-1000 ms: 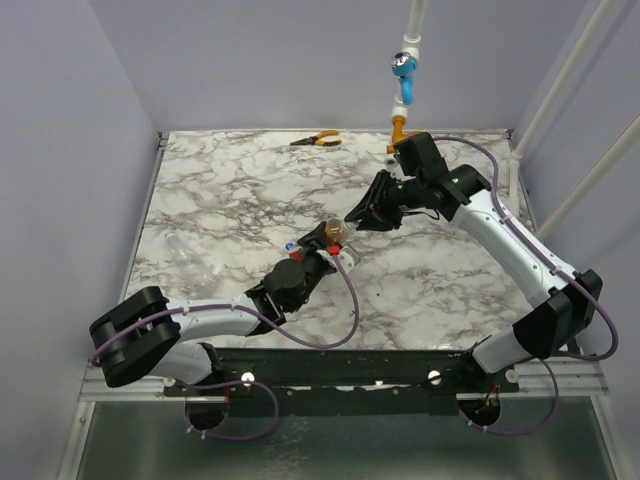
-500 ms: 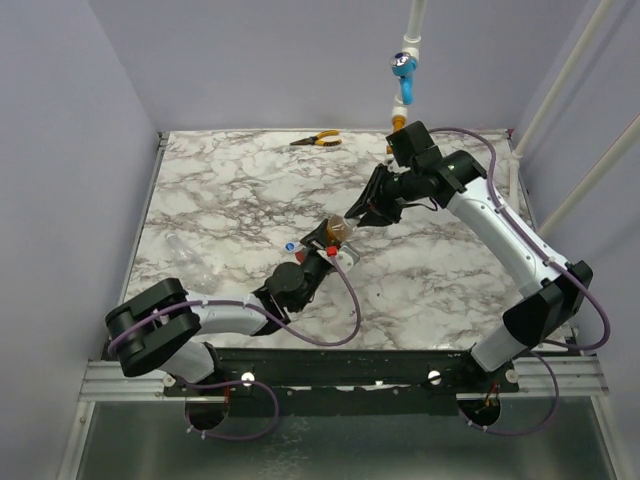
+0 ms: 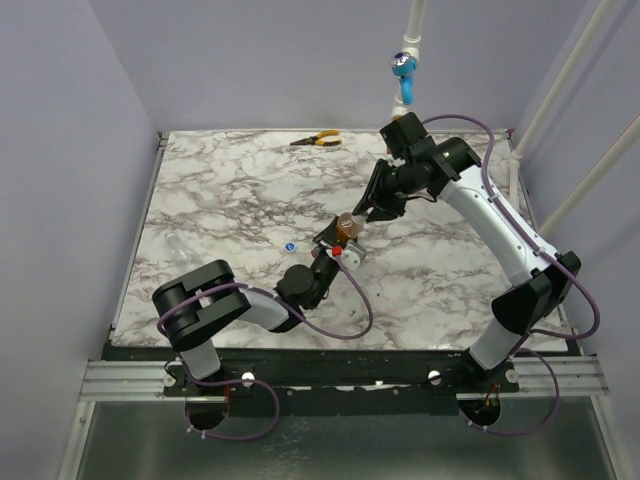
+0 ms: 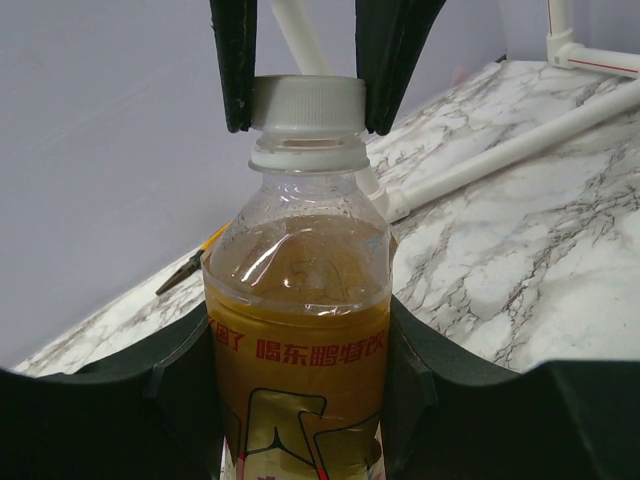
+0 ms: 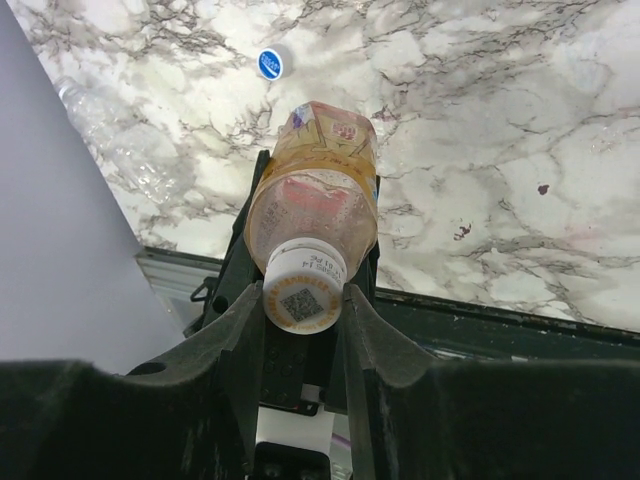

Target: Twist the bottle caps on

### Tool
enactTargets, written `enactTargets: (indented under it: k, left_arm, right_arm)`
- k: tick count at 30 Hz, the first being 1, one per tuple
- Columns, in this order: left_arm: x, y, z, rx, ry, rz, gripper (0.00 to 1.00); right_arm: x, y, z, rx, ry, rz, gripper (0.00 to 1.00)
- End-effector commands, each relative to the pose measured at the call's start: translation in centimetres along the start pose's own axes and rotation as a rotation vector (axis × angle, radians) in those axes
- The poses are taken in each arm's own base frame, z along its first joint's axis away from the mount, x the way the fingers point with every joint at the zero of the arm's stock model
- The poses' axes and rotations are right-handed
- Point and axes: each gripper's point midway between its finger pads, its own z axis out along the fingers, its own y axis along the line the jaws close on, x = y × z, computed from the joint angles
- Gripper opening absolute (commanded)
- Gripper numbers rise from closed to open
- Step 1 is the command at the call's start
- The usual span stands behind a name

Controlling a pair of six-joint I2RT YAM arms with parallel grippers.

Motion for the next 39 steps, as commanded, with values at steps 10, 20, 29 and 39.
enactTargets:
  k: [10,20,29,39]
  left_arm:
    - [-5.8,-2.0,0.3,0.071,-0.225,-0.131,0.23]
    - [-5.4,-2.5,0.4,0.081,-0.212,-0.138,0.23]
    - [-5.5,-2.2,-0.4,0.091,-0.211,-0.182,0.23]
    - [-6.5,-1.7,-2.0,0.155,-0.167,-0.286,0.23]
  right_arm:
    - [-2.6,1.3,0.9,-0.006,-0.101,-0.023,0.4]
    - [-3.2,1.8,-0.5,-0.009,-0.138,-0.035,0.51]
    - [-4.5,1.0,-2.1,0.017,-0.232,-0.068,0.73]
    - [-5.8,2.4,-7.1,-0.203,-0.487,-0.405,0.92]
